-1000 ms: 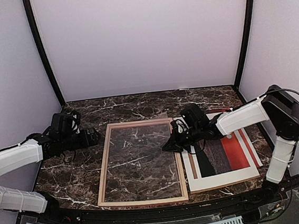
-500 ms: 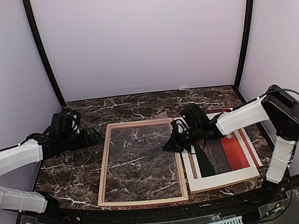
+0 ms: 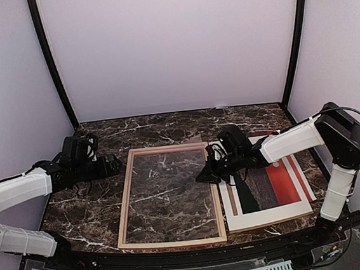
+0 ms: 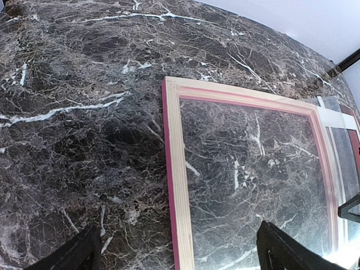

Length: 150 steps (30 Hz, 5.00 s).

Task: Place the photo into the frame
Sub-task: Place the glass panel at the frame body, then adjust the glass panel to frame the body.

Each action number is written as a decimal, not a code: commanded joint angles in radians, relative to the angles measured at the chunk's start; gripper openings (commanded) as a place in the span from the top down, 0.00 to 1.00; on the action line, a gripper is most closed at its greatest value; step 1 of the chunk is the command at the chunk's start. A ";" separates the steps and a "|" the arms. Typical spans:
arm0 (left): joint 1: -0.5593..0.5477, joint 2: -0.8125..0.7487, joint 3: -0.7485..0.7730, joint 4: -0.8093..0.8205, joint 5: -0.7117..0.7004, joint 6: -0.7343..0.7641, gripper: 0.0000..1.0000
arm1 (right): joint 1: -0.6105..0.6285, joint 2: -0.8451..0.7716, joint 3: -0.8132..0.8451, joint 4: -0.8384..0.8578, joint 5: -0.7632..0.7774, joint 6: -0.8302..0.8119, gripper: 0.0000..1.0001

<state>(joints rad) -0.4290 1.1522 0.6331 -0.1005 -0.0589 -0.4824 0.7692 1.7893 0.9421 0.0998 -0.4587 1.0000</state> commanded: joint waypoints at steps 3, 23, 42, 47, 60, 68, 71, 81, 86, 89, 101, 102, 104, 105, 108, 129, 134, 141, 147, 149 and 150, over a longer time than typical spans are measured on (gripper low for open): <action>-0.019 0.005 0.001 0.032 0.034 -0.010 0.01 | -0.001 0.005 0.025 0.015 0.000 -0.007 1.00; -0.247 0.163 0.036 0.166 0.056 -0.114 0.01 | -0.001 0.028 0.056 -0.025 0.011 -0.034 0.65; -0.473 0.451 0.176 0.222 0.055 -0.139 0.01 | -0.001 -0.007 0.049 -0.084 0.063 -0.080 0.42; -0.496 0.501 0.197 0.219 0.053 -0.140 0.01 | -0.001 -0.015 0.039 -0.087 0.076 -0.086 0.41; -0.506 0.539 0.203 0.190 0.033 -0.145 0.01 | -0.003 -0.018 0.059 -0.147 0.113 -0.115 0.41; -0.507 0.537 0.200 0.180 0.020 -0.142 0.01 | -0.004 -0.034 0.076 -0.192 0.141 -0.134 0.41; -0.505 0.537 0.199 0.176 0.018 -0.140 0.01 | -0.005 -0.043 0.076 -0.206 0.155 -0.140 0.42; -0.507 0.533 0.198 0.171 0.011 -0.140 0.01 | -0.005 -0.076 0.078 -0.260 0.210 -0.170 0.42; -0.506 0.527 0.200 0.166 0.006 -0.138 0.01 | -0.006 -0.087 0.084 -0.289 0.248 -0.194 0.42; -0.506 0.523 0.202 0.162 0.002 -0.135 0.01 | -0.005 -0.092 0.087 -0.305 0.275 -0.206 0.42; -0.506 0.476 0.224 0.132 -0.013 -0.122 0.01 | -0.007 -0.071 0.155 -0.353 0.387 -0.302 0.43; -0.506 0.467 0.225 0.129 -0.016 -0.120 0.01 | -0.007 -0.064 0.171 -0.353 0.389 -0.317 0.43; -0.507 0.451 0.230 0.120 -0.024 -0.117 0.01 | -0.007 -0.043 0.205 -0.354 0.397 -0.349 0.43; -0.506 0.442 0.231 0.113 -0.027 -0.115 0.01 | -0.007 -0.029 0.230 -0.358 0.405 -0.367 0.43; -0.506 0.419 0.236 0.107 -0.041 -0.110 0.01 | -0.008 0.014 0.292 -0.373 0.431 -0.408 0.43; -0.505 0.307 0.243 0.019 -0.129 -0.077 0.01 | -0.045 0.384 0.692 -0.529 0.524 -0.512 0.43; -0.506 0.307 0.243 0.014 -0.133 -0.075 0.01 | -0.047 0.414 0.702 -0.553 0.526 -0.507 0.43; -0.506 0.310 0.239 0.009 -0.140 -0.074 0.01 | -0.047 0.409 0.679 -0.558 0.510 -0.488 0.43; -0.506 0.310 0.234 -0.004 -0.164 -0.073 0.01 | -0.044 0.307 0.618 -0.530 0.499 -0.480 0.43; -0.506 0.309 0.233 -0.007 -0.173 -0.072 0.01 | -0.040 0.271 0.595 -0.520 0.481 -0.475 0.43; -0.505 0.309 0.231 -0.008 -0.176 -0.072 0.01 | -0.036 0.256 0.583 -0.519 0.474 -0.471 0.43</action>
<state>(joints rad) -0.9298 1.4933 0.8505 -0.0658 -0.2035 -0.5682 0.7258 2.1357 1.5692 -0.4160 0.0383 0.5098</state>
